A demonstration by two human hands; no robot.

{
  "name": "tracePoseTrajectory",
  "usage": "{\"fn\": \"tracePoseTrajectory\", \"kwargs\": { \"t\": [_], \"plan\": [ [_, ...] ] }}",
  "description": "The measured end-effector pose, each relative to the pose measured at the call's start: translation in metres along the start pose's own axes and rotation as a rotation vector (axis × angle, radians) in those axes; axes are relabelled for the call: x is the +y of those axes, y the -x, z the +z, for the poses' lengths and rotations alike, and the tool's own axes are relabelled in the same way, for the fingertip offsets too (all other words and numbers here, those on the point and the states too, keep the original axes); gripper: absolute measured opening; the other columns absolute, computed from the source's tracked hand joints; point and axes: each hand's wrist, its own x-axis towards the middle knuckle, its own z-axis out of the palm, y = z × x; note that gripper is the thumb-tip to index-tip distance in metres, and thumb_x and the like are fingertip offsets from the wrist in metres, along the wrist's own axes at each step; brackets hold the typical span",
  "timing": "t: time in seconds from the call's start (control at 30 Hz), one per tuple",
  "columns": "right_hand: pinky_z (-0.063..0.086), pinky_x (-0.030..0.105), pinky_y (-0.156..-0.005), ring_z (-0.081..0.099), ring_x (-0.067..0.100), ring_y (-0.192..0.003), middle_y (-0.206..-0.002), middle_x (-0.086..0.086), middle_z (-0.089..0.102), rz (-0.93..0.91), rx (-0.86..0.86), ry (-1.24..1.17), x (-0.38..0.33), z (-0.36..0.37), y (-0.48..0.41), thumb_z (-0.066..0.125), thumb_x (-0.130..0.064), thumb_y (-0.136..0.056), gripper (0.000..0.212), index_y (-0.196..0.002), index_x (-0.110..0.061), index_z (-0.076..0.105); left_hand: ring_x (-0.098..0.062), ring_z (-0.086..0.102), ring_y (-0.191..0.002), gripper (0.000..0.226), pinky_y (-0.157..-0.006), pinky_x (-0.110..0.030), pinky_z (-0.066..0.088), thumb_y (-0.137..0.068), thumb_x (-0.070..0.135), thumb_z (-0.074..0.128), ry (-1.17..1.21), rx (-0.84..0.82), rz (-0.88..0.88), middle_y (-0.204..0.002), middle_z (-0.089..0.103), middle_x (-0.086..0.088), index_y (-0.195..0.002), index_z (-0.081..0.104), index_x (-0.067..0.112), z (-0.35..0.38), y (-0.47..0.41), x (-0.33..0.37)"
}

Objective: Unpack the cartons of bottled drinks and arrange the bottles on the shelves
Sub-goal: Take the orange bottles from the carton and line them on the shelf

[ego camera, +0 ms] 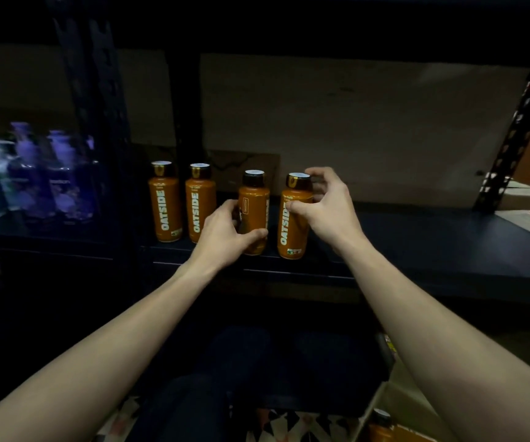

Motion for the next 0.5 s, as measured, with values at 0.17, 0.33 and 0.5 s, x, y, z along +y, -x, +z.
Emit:
{"fn": "tracePoseTrajectory", "kwargs": {
  "t": [0.17,0.33,0.5],
  "plan": [
    [0.049,0.041,-0.105,0.051,0.012,-0.126,-0.143,0.0,0.052,0.0,-0.022,-0.002,0.003,0.003,-0.004,0.079,-0.015,-0.085,0.068,-0.142,-0.03,0.045,-0.02,0.047,-0.135,0.112,-0.11,-0.042,0.042,-0.07,0.034,0.088,-0.006,0.024,0.054,-0.151,0.044,-0.004,-0.154,0.015,0.026,-0.004,-0.005,0.003],
    [0.038,0.033,-0.107,0.04,0.015,-0.141,-0.158,-0.002,0.04,0.007,-0.109,0.073,0.014,-0.002,0.002,0.078,-0.025,-0.087,0.087,-0.157,-0.037,0.028,-0.017,0.039,-0.139,0.097,-0.113,-0.036,0.037,-0.076,0.045,0.08,-0.146,0.22,0.344,-0.15,0.042,-0.001,-0.153,0.024,0.023,-0.021,-0.016,0.018],
    [0.037,0.04,-0.112,0.043,0.024,-0.141,-0.157,0.004,0.04,0.17,-0.191,0.199,0.029,0.008,0.02,0.085,-0.033,-0.08,0.11,-0.161,-0.026,0.011,-0.027,0.048,-0.126,0.066,-0.115,-0.047,0.029,-0.079,0.065,0.065,-0.673,0.259,0.557,-0.13,0.056,-0.005,-0.128,0.057,0.021,-0.039,-0.039,0.025]
  ]
}}
